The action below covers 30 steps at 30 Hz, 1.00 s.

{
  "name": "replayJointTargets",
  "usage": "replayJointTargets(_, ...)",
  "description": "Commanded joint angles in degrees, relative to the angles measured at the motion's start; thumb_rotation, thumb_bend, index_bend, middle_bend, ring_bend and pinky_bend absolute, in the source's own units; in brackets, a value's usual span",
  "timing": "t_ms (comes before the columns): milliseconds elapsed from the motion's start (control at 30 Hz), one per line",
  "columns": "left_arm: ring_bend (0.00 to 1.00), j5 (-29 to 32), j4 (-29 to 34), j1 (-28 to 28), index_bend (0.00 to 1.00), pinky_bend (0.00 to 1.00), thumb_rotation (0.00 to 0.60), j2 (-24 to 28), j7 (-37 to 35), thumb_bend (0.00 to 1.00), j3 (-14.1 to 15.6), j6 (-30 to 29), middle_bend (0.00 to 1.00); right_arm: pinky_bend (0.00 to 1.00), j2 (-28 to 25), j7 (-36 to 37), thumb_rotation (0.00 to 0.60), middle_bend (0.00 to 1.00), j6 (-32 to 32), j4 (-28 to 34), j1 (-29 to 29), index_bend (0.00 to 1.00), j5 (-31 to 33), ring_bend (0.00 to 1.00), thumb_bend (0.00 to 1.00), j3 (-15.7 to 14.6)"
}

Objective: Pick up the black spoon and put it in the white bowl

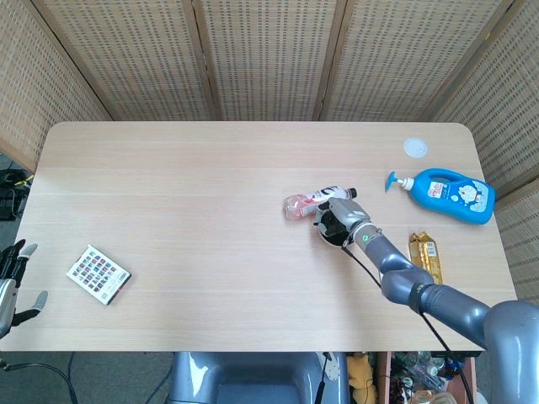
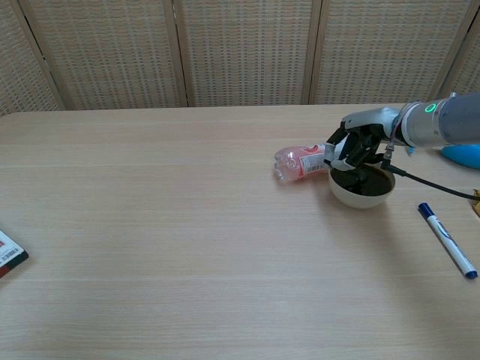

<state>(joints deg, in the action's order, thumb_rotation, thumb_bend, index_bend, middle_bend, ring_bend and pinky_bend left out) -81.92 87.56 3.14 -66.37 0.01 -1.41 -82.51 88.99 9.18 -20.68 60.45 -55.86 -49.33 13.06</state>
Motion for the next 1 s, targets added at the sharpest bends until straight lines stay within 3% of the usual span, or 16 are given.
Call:
replayJointTargets(33, 0.00, -0.1, -0.1, 0.0, 0.06, 0.00, 0.600, 0.0, -0.1, 0.36, 0.0, 0.0, 0.00, 0.94, -0.4, 0.0, 0.600, 0.92, 0.0, 0.9, 0.1, 0.69, -0.3, 0.92, 0.70, -0.3)
replayJointTargets(367, 0.00, -0.5, -0.2, 0.4, 0.06, 0.00, 0.600, -0.3, -0.2, 0.36, -0.1, 0.3, 0.00, 0.94, -3.0, 0.3, 0.600, 0.92, -0.8, 2.9, 1.7, 0.70, 0.1, 0.92, 0.70, -1.6)
replayJointTargets(1000, 0.00, 0.1, -0.4, -0.3, 0.05, 0.00, 0.600, -0.3, -0.1, 0.36, 0.2, 0.1, 0.00, 0.94, 0.2, 1.1, 0.600, 0.93, 2.0, -3.8, -1.0, 0.70, 0.8, 0.92, 0.70, -0.7)
